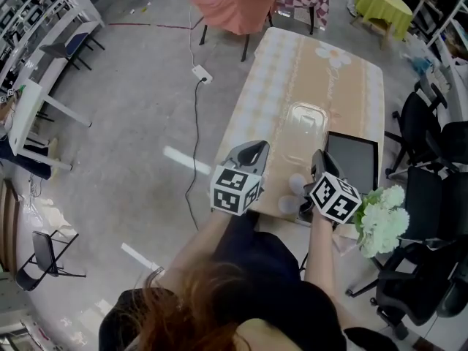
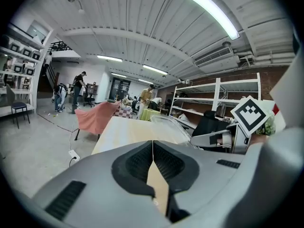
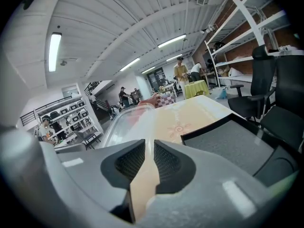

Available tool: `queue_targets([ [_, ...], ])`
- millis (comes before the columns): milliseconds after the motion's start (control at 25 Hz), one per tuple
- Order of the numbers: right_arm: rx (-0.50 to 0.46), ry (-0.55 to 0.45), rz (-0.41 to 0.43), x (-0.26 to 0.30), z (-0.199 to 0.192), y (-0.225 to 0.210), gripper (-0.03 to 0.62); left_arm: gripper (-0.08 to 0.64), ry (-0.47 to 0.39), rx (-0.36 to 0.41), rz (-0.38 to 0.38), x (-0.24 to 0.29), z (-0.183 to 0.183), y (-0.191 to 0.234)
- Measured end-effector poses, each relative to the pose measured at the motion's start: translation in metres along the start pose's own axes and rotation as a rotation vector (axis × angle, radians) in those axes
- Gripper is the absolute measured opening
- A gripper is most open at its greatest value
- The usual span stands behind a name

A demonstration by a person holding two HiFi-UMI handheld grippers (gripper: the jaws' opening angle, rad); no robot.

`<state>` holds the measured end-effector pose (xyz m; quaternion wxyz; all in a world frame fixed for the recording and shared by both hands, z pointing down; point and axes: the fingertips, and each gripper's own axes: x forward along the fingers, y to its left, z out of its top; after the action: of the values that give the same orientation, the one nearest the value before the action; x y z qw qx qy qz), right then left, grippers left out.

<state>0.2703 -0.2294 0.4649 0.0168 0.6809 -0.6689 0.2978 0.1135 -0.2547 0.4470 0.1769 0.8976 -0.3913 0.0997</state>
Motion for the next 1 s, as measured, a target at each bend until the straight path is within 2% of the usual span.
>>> queue_targets([
  [520,0.04,-0.061,0.003,-0.021,-0.011,-0.015,0.06,0.012,-0.011,0.046,-0.015,-0.007,-0.005,-0.021],
  [1000,0.022,-0.078,0.001,-0.034,-0.015,-0.016,0.06,0.012,-0.012,0.036,-0.003,-0.013,-0.017,-0.026],
])
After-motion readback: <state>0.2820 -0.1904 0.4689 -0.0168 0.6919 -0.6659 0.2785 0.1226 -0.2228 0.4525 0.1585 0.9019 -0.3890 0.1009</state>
